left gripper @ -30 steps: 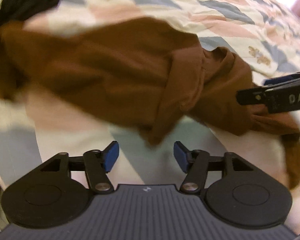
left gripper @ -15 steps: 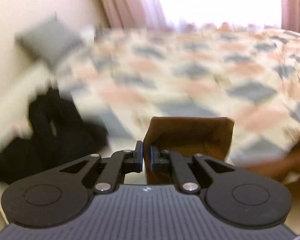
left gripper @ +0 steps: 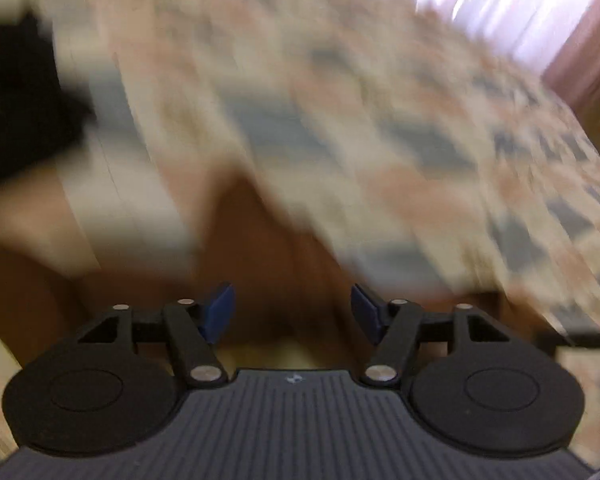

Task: Fold clothes

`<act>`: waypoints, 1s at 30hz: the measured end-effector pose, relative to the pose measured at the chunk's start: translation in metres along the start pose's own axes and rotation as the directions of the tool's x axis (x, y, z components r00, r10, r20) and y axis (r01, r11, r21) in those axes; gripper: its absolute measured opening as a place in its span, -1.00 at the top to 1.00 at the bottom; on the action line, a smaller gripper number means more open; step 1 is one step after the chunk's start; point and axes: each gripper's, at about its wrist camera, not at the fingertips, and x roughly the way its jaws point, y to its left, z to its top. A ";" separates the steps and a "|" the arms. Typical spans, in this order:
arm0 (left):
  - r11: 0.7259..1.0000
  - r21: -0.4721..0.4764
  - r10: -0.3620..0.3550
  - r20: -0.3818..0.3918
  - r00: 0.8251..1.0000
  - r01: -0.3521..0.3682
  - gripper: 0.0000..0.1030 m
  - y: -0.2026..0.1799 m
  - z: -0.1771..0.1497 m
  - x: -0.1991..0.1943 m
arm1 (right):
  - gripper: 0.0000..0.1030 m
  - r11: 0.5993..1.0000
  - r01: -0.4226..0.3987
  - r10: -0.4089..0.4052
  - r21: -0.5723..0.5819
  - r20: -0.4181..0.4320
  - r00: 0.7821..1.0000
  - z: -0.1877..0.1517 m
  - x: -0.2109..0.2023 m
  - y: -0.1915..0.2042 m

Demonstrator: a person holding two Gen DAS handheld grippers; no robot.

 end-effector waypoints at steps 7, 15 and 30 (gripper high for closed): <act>0.980 -0.190 -0.055 0.005 0.998 0.055 -0.33 -0.013 -0.033 0.052 | -0.25 0.976 0.197 -0.202 -0.090 -0.042 0.979 -0.023 0.026 -0.009; 0.996 -0.079 -0.038 0.007 0.999 0.038 0.89 -0.030 -0.020 0.070 | -0.73 0.989 0.143 -0.144 -0.047 -0.031 0.989 0.015 0.087 -0.010; 0.866 0.218 0.349 0.380 0.856 -0.450 0.88 0.043 -0.004 -0.182 | 0.94 0.969 0.214 -0.166 -0.121 0.319 0.933 -0.032 -0.053 0.049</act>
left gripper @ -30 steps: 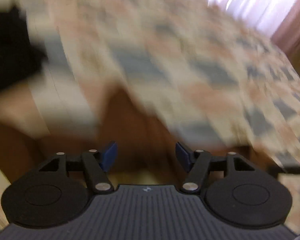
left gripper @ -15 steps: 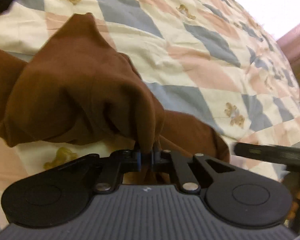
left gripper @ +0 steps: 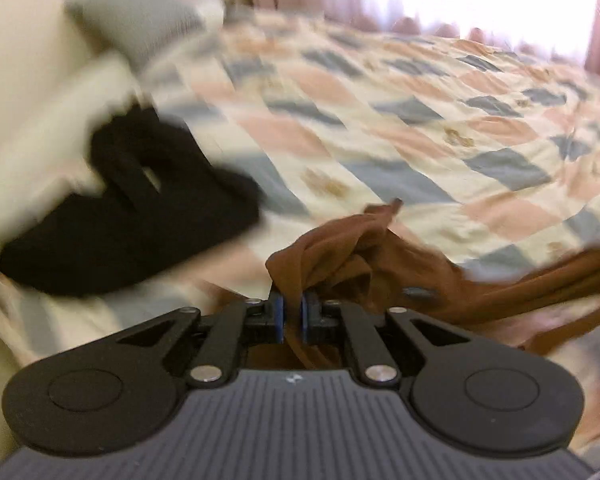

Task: Fold clothes

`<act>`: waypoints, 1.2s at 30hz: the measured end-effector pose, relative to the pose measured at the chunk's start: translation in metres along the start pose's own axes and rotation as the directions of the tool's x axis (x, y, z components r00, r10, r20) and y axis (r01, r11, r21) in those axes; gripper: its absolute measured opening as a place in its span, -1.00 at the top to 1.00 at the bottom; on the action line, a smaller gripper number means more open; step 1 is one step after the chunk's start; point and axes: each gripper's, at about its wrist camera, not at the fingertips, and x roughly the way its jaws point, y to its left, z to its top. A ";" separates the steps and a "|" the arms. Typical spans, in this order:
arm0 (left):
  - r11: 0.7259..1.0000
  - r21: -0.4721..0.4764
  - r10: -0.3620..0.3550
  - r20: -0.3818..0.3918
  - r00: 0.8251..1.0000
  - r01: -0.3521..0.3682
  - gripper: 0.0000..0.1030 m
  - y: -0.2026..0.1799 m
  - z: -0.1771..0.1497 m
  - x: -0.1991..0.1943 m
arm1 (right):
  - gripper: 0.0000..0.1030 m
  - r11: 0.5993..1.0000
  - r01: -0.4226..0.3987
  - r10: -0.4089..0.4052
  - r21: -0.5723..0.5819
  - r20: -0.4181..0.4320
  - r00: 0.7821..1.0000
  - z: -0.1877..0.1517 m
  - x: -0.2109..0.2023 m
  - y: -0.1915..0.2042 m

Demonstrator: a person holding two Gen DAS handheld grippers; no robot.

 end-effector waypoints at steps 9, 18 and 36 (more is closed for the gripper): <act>0.905 0.414 -0.035 0.299 0.953 -0.096 0.85 0.036 0.029 -0.117 | 0.94 0.913 0.396 -0.309 -0.092 0.475 0.824 -0.017 -0.216 0.049; 0.825 0.550 -0.150 0.436 0.888 -0.130 0.84 0.043 0.016 -0.199 | 0.94 0.750 0.659 -0.505 0.052 0.689 0.520 -0.078 -0.397 0.070; 0.727 0.666 -0.147 -0.087 0.985 0.167 0.29 -0.153 0.039 0.033 | 0.70 0.776 0.626 -0.630 0.077 0.107 0.769 -0.063 -0.257 -0.159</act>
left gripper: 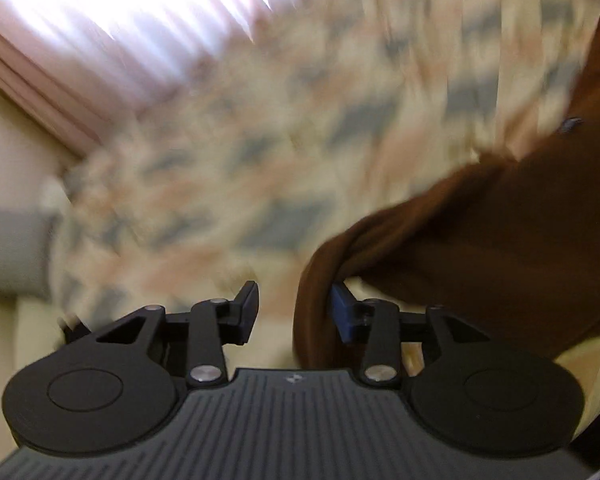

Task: Fold clothes

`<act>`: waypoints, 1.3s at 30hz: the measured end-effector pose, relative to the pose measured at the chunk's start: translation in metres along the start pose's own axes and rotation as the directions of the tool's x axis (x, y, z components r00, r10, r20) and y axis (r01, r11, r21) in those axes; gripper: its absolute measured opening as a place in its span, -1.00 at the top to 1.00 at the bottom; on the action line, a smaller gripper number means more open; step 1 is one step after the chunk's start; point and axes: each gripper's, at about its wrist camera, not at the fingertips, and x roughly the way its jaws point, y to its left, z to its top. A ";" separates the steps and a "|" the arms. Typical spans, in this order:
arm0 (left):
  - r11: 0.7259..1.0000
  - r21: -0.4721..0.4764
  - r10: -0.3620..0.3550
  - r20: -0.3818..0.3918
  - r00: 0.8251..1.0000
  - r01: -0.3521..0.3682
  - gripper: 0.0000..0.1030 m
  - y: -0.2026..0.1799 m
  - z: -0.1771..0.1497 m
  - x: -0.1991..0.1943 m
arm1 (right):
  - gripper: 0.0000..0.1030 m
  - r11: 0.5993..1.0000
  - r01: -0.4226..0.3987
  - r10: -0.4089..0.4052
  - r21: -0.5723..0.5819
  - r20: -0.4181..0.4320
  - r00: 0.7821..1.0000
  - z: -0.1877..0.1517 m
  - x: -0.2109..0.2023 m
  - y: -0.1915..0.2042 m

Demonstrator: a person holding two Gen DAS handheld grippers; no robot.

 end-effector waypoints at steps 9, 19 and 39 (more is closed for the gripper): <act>0.991 -0.019 -0.132 -0.106 0.986 0.131 -0.08 -0.055 0.025 0.065 | 0.08 0.953 -0.296 0.265 -0.062 -0.302 0.916 -0.039 0.152 0.059; 0.955 0.178 -0.247 0.041 0.968 0.236 -0.24 -0.109 0.106 0.178 | -0.26 0.725 -0.636 0.552 -0.264 -0.330 0.766 -0.004 0.284 0.163; 0.984 0.167 -0.131 0.427 0.895 0.065 0.83 -0.042 0.151 0.184 | 0.84 0.802 -0.470 0.535 -0.369 0.094 0.840 0.047 0.239 0.167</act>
